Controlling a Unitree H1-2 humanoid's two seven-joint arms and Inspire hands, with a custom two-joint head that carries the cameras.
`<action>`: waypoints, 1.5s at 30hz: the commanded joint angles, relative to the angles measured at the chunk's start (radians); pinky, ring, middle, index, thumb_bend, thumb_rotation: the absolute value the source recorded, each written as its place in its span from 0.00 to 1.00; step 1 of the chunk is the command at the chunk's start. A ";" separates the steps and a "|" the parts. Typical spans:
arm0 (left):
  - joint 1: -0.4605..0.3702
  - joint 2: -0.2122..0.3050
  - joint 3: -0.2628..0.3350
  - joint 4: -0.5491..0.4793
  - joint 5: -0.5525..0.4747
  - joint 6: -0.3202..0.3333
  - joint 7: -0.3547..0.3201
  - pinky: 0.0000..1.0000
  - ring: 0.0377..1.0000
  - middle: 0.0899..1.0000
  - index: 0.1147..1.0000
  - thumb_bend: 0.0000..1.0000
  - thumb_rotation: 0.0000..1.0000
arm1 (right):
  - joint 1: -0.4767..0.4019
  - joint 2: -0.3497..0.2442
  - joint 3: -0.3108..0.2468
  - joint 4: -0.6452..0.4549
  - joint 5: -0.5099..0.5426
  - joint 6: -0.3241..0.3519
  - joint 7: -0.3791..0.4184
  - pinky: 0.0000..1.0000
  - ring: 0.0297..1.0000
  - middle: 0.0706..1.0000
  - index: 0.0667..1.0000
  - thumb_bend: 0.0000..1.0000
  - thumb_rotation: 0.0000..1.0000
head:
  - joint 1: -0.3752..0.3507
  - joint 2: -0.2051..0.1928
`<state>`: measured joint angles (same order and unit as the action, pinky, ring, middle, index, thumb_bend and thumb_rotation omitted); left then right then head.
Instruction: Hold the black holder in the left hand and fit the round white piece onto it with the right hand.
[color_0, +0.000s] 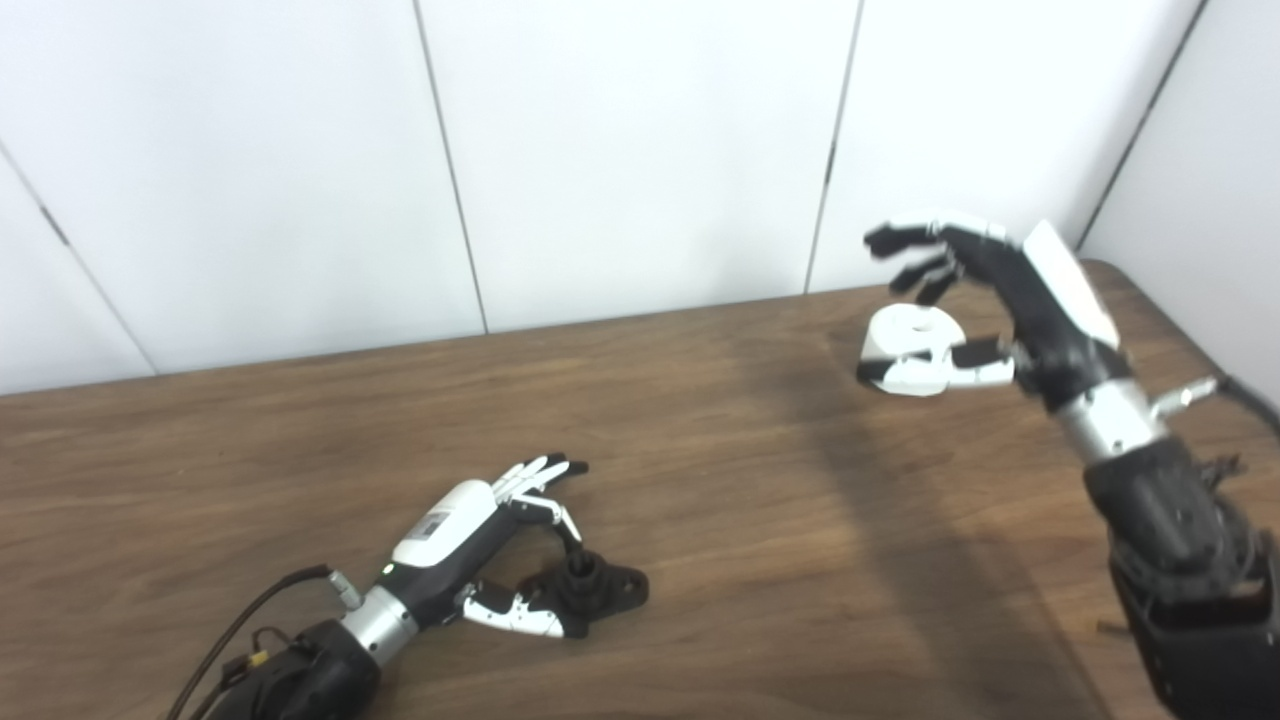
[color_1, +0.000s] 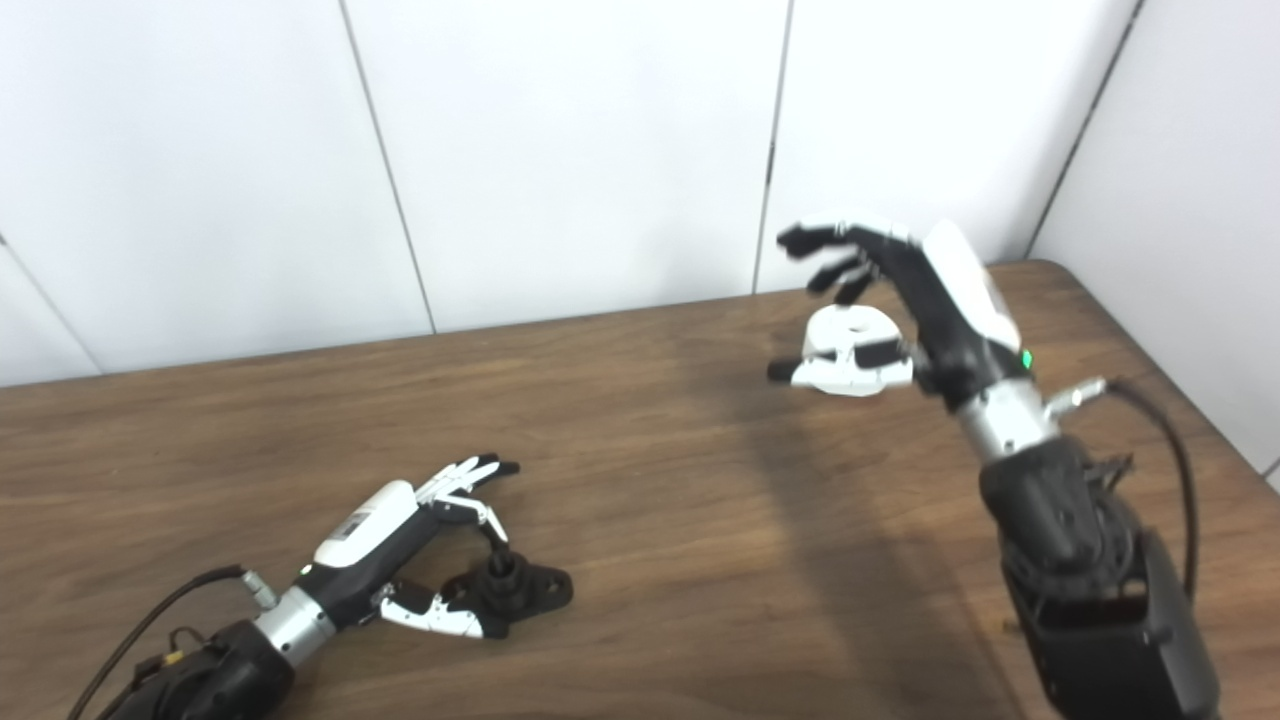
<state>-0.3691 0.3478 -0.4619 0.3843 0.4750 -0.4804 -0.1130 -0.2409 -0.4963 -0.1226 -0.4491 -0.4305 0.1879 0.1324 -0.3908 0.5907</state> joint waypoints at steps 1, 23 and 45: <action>0.042 0.040 -0.022 0.091 0.101 0.034 -0.005 1.00 1.00 0.94 0.42 0.52 0.06 | -0.064 -0.067 0.008 -0.042 -0.094 -0.013 0.015 0.51 0.61 0.68 0.67 0.73 0.20 | -0.034 -0.014; 0.067 0.018 -0.011 0.139 0.273 0.137 0.154 1.00 1.00 0.91 0.42 0.52 0.06 | -0.437 -0.364 0.186 0.086 -0.334 0.218 0.593 0.83 0.96 0.98 0.84 0.96 0.31 | -0.140 -0.119; 0.086 0.014 -0.002 0.131 0.261 0.125 0.148 0.99 1.00 0.91 0.42 0.52 0.06 | -0.643 -0.305 0.479 0.434 -0.548 0.224 0.878 0.97 1.00 1.00 0.90 1.00 0.25 | -0.130 -0.124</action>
<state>-0.3752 0.3358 -0.4455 0.4205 0.6820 -0.4578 0.0687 -0.8250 -0.7807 0.3683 -0.0082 -0.9524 0.4251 1.0500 -0.5201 0.4663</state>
